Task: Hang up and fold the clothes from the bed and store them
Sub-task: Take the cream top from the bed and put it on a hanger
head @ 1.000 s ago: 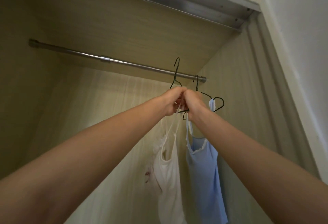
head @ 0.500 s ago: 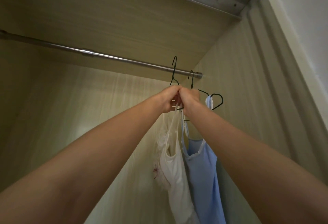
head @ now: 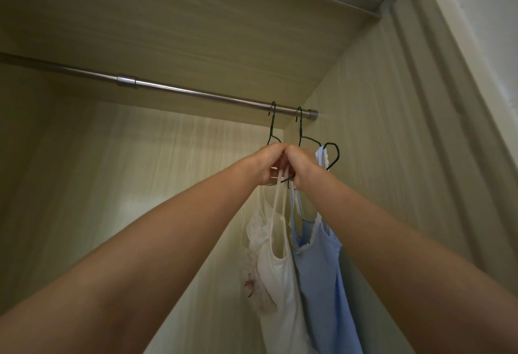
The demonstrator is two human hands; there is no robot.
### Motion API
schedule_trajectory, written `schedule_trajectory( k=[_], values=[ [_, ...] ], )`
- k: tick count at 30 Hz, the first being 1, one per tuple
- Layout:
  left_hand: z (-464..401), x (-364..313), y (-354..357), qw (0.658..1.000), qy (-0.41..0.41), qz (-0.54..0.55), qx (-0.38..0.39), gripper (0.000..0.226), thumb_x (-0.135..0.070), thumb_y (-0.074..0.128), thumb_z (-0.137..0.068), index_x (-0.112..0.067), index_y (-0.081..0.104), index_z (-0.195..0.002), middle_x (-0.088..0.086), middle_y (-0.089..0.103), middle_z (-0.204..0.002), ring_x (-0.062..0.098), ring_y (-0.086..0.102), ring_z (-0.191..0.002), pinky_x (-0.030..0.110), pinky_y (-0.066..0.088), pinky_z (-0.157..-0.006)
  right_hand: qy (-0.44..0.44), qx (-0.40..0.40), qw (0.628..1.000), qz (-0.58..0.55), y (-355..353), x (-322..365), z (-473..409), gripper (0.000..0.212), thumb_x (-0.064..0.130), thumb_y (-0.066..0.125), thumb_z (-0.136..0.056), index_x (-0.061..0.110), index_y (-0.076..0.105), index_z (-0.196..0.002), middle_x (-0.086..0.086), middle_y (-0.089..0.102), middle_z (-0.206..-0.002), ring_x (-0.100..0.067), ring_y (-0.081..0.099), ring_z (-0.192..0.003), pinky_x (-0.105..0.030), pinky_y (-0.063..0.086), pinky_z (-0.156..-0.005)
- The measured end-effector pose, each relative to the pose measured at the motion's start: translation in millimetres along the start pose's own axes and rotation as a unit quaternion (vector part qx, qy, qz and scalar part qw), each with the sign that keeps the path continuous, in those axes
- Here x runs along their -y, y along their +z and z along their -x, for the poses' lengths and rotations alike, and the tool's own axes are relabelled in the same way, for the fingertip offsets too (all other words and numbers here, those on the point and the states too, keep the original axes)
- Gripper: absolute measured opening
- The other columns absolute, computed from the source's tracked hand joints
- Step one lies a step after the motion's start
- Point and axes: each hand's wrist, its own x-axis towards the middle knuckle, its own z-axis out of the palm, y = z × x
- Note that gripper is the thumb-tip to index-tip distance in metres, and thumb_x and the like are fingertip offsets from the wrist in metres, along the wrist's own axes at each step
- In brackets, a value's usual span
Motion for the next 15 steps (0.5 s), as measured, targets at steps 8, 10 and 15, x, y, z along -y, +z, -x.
schedule_trajectory(
  k=[8, 10, 15],
  values=[
    [15, -13, -3, 0.999, 0.012, -0.007, 0.034, 0.032, -0.023, 0.044, -0.098, -0.012, 0.053, -0.069, 0.000, 0.056, -0.052, 0.012, 0.054, -0.053, 0.021, 0.048, -0.056, 0.006, 0.049, 0.999, 0.007, -1, 19, 9, 0.017, -0.002, 0.044, -0.075, 0.008, 0.053, -0.065, -0.009, 0.056, -0.066, -0.018, 0.056, -0.058, -0.021, 0.042, -0.050],
    [20, -19, -4, 0.999, 0.011, -0.022, 0.039, 0.028, -0.028, 0.044, -0.097, -0.013, 0.056, -0.076, 0.003, 0.059, -0.069, 0.018, 0.060, -0.071, 0.029, 0.050, -0.077, 0.002, 0.055, 0.998, 0.020, -5, 27, 13, 0.017, -0.003, 0.045, -0.077, 0.008, 0.055, -0.070, -0.008, 0.060, -0.072, -0.018, 0.059, -0.063, -0.022, 0.043, -0.050],
    [38, -37, -8, 0.998, 0.012, -0.048, 0.032, 0.036, -0.028, 0.046, -0.095, -0.011, 0.054, -0.126, 0.006, 0.064, -0.094, 0.022, 0.061, -0.087, 0.038, 0.041, -0.096, 0.002, 0.067, 0.995, 0.071, -19, 51, 23, 0.012, 0.000, 0.048, -0.082, 0.007, 0.057, -0.088, -0.007, 0.057, -0.082, -0.018, 0.055, -0.073, -0.028, 0.043, -0.060]
  ],
)
